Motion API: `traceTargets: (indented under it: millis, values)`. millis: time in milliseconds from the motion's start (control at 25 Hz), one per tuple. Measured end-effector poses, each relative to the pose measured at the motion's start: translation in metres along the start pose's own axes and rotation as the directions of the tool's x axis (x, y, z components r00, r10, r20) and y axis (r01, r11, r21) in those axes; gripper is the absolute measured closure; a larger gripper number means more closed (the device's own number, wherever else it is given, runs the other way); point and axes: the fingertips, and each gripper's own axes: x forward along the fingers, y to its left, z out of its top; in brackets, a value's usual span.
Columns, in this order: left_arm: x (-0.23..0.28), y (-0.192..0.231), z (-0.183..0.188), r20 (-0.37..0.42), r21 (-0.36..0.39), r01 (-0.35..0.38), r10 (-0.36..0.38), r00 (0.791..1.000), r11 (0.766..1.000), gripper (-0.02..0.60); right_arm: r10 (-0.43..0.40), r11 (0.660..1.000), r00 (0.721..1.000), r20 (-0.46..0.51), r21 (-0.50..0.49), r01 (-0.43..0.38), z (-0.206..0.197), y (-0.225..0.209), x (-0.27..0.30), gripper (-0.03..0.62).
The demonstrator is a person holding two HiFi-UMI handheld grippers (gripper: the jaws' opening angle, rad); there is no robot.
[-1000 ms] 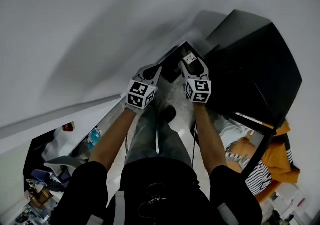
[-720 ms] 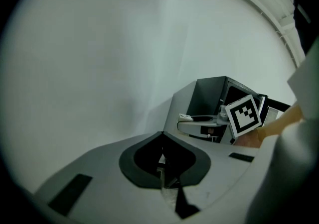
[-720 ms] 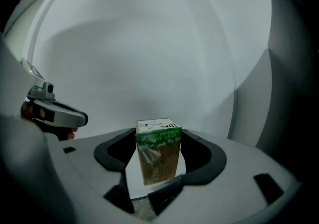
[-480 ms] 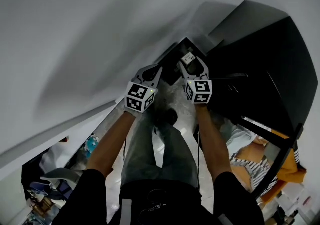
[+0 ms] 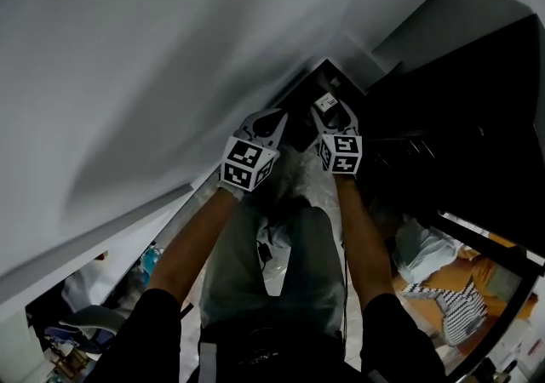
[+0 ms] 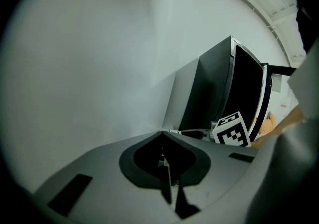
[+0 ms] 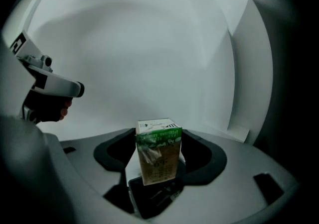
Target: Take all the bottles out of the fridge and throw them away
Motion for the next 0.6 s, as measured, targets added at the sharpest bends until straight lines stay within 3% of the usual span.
traceTargets:
  millis: [320, 600]
  values:
    - [0.002, 0.005, 0.013, -0.003, 0.019, 0.005, -0.005, 1.000, 1.000, 0.583, -0.008, 1.000, 1.000, -0.011, 0.019, 0.008, 0.007, -0.010, 0.013, 0.301]
    - [-0.034, -0.010, 0.082, 0.003, -0.007, -0.017, 0.017, 1.000, 1.000, 0.583, -0.031, 0.998, 0.999, 0.021, 0.049, 0.030, 0.090, -0.003, -0.044, 0.303]
